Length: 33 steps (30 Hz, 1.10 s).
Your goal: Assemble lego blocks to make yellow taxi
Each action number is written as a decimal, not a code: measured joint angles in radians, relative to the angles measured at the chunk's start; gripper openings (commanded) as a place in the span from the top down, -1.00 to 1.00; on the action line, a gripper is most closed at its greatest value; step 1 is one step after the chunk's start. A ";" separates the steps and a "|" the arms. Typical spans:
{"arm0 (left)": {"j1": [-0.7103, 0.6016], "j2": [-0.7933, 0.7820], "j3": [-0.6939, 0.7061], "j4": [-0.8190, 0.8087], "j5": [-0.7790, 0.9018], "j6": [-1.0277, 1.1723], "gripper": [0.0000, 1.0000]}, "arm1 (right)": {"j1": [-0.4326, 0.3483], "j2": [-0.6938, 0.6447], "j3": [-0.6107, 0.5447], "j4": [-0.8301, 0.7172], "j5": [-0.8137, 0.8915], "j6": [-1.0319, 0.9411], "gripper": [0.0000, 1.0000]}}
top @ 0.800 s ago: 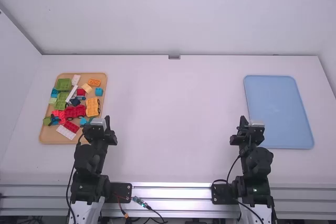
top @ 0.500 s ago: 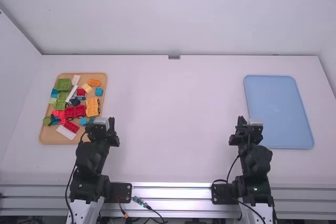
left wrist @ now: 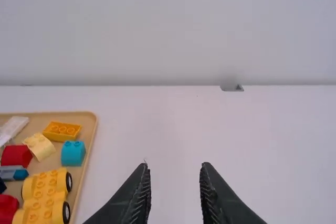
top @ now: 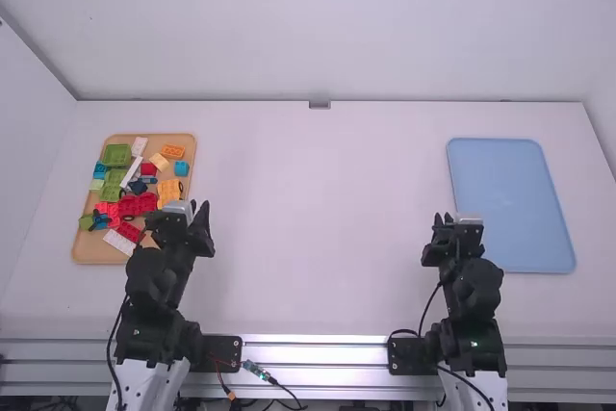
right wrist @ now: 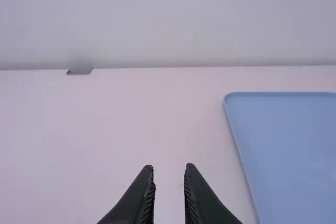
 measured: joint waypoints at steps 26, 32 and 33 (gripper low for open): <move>0.000 0.311 0.163 0.025 -0.087 -0.063 -0.40 | 0.000 0.211 0.212 0.141 0.000 -0.046 0.20; 0.000 0.311 0.163 0.023 -0.156 -0.091 -0.57 | 0.000 0.298 0.293 0.129 -0.002 -0.044 0.02; 0.000 0.311 0.163 0.023 -0.158 -0.094 -0.59 | 0.000 0.307 0.305 0.118 -0.001 -0.046 -0.01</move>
